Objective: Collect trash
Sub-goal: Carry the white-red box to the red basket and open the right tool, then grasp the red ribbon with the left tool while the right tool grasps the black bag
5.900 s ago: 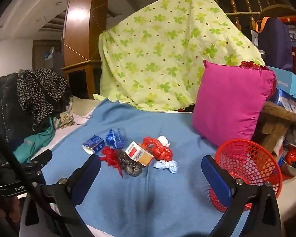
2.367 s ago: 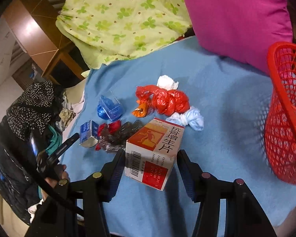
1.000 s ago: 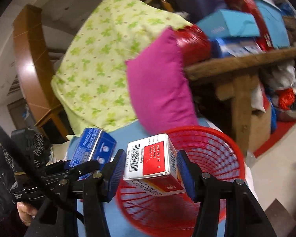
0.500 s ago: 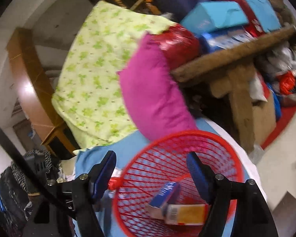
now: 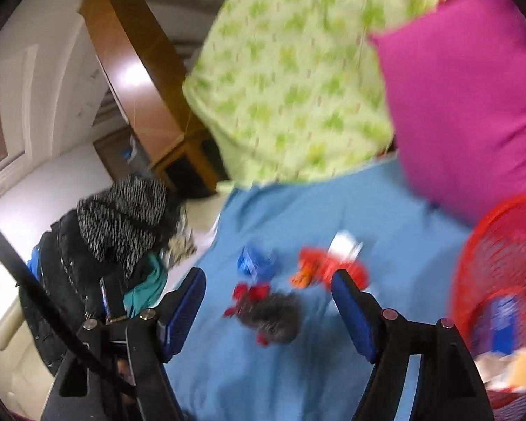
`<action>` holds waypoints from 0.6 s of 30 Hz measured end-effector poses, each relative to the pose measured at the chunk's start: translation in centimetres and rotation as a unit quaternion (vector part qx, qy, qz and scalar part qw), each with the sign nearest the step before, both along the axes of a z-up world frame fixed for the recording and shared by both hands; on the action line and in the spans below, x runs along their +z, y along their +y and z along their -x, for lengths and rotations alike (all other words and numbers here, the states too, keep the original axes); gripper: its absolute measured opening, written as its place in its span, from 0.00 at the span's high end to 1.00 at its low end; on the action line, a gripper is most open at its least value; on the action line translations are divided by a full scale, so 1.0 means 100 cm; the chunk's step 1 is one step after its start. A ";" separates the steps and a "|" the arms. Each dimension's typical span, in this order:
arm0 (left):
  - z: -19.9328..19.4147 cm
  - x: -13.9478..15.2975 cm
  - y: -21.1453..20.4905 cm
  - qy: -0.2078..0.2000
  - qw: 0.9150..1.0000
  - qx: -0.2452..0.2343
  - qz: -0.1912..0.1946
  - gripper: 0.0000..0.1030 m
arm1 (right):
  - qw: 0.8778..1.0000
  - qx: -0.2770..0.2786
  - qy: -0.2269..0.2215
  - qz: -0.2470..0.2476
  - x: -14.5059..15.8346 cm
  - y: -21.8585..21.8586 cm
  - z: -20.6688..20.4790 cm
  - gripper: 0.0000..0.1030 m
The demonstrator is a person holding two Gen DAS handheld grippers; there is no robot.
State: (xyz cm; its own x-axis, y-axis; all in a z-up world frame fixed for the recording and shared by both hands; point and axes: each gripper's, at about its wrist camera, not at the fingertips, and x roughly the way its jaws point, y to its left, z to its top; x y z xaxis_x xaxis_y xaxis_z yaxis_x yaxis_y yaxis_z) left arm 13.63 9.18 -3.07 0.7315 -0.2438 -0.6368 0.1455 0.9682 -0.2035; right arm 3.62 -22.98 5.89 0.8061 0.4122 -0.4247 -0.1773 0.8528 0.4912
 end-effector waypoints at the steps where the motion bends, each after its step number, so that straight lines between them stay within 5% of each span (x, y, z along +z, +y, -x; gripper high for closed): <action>1: -0.004 -0.004 0.002 0.009 1.000 -0.007 0.010 0.34 | 1.000 0.013 0.019 -0.006 -0.012 0.009 -0.010 0.25; 6: -0.015 -0.009 0.003 0.021 1.000 0.000 0.014 0.34 | 0.994 0.050 0.092 -0.038 -0.061 0.040 -0.053 0.25; 14: -0.037 -0.026 0.016 0.065 0.996 0.012 0.053 0.34 | 0.983 0.074 0.167 -0.015 -0.109 0.072 -0.105 0.26; 18: -0.042 -0.030 0.007 0.068 0.996 0.001 0.055 0.34 | 0.976 0.091 0.198 0.028 -0.129 0.093 -0.122 0.44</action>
